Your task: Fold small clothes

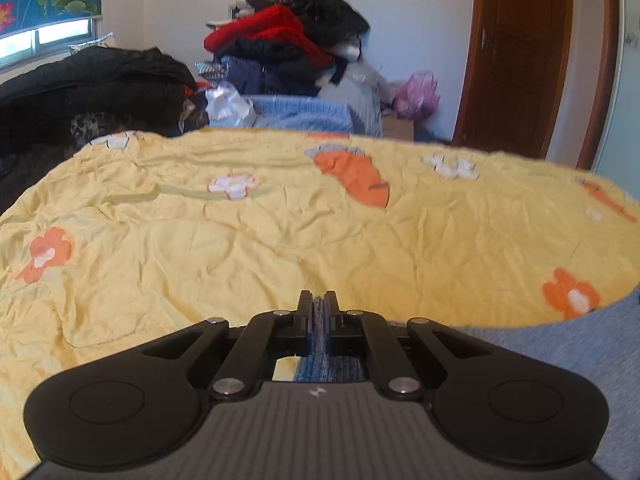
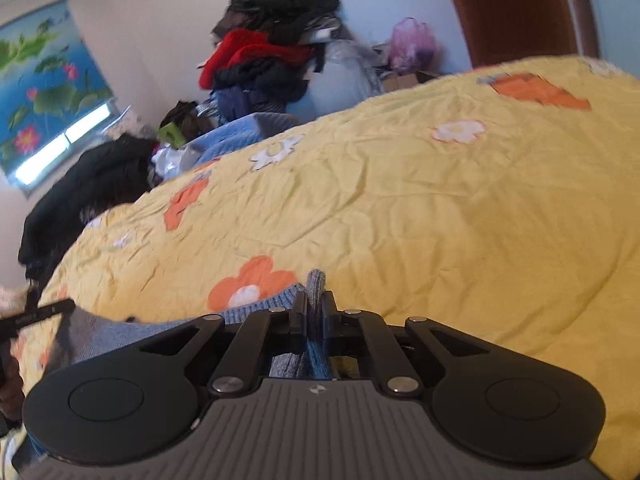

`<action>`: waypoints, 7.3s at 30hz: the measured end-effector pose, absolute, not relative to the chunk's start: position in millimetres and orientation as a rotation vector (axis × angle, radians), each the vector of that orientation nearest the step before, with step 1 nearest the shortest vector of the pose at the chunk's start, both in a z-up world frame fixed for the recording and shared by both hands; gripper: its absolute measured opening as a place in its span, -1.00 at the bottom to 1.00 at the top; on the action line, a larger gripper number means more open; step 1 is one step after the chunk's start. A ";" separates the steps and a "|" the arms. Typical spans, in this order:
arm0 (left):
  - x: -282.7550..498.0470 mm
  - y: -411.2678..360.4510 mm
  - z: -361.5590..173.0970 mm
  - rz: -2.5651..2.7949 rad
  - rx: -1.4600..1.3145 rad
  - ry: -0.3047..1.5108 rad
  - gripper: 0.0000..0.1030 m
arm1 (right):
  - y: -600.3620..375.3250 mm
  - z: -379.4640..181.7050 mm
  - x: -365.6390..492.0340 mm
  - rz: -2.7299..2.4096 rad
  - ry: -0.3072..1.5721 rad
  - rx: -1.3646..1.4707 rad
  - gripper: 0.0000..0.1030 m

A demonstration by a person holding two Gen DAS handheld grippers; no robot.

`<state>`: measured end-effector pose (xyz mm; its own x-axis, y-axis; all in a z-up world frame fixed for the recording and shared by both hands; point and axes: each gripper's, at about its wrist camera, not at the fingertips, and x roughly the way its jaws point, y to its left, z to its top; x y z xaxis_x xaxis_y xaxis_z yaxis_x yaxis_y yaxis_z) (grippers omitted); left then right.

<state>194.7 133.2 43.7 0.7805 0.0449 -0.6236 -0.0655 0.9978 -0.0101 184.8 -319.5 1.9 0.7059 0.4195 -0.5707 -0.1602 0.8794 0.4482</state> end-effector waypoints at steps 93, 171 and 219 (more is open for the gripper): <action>-81.4 143.5 6.0 0.188 -0.798 0.562 0.85 | -183.7 -7.8 6.1 0.376 0.601 -0.013 1.00; 172.2 3.7 0.5 -0.406 -0.667 0.930 -0.29 | -340.8 -25.4 143.3 0.601 0.944 0.588 -0.23; 143.0 18.8 51.4 -0.382 -0.361 0.741 -0.66 | -306.9 -1.0 121.5 0.629 0.900 0.634 -0.31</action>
<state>143.0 18.8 51.4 0.6759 -0.4559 -0.5791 0.2065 0.8714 -0.4450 121.5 -306.9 -1.0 0.4738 0.7229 -0.5030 -0.2247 0.6515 0.7246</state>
